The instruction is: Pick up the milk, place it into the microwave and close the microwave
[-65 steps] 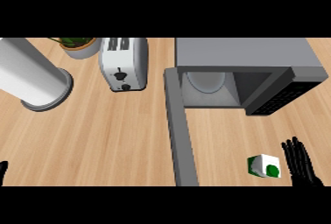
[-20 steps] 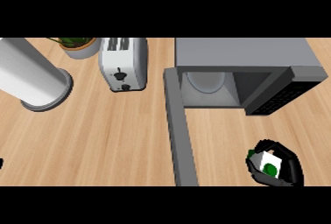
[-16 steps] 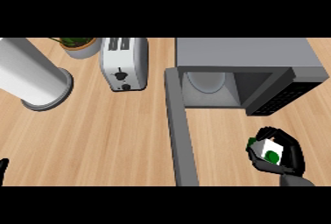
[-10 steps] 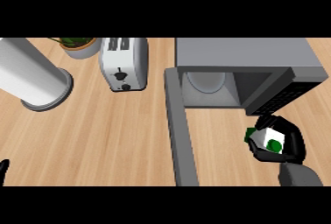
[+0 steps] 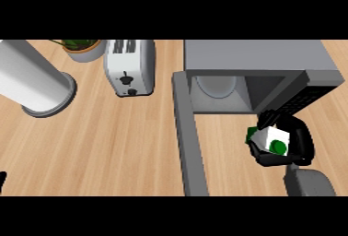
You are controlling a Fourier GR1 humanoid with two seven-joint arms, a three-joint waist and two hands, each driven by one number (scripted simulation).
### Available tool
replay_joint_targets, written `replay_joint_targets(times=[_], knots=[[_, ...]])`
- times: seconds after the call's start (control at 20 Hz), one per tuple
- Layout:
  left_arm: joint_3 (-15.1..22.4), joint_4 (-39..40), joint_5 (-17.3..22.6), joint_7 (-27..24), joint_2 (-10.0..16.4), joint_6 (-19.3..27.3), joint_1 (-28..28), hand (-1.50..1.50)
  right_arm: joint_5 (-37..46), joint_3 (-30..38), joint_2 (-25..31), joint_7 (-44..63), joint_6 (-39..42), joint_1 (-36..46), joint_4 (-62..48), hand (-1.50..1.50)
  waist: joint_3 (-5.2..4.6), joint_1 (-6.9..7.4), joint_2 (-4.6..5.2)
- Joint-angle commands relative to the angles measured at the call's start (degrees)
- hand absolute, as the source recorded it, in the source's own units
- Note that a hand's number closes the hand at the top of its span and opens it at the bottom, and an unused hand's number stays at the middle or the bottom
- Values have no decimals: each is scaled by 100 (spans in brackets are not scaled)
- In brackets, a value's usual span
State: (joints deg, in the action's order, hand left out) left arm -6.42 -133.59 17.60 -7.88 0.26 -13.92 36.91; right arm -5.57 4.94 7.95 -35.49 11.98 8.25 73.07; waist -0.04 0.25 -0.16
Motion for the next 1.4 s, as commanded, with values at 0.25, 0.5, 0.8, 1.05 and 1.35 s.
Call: replay_joint_targets(times=[0.25, 0.5, 0.8, 1.05, 1.35], knots=[[-400, 241, 273, 17, 17, -287, -8, -150, 813, -239, -335, 855, -1188, 977, -160, 150, 3, 43, 15], [-560, 361, 338, 52, 56, -390, -191, -150, 800, 77, -224, 1110, -1273, 2215, -1247, 150, 5, 75, 27], [-572, 404, 236, 118, 82, -226, -525, -150, 932, 186, -243, 791, -1373, 3061, -2506, 150, 8, 165, 76], [-508, 660, 274, -40, 91, -529, -401, -150, 1108, 192, -289, 689, -1653, 3361, -2791, 150, 4, 305, 110], [-599, 673, 485, 49, 269, -616, -604, -150, 1303, 265, -110, 475, -1992, 3530, -2926, 150, -1, 442, 151]])
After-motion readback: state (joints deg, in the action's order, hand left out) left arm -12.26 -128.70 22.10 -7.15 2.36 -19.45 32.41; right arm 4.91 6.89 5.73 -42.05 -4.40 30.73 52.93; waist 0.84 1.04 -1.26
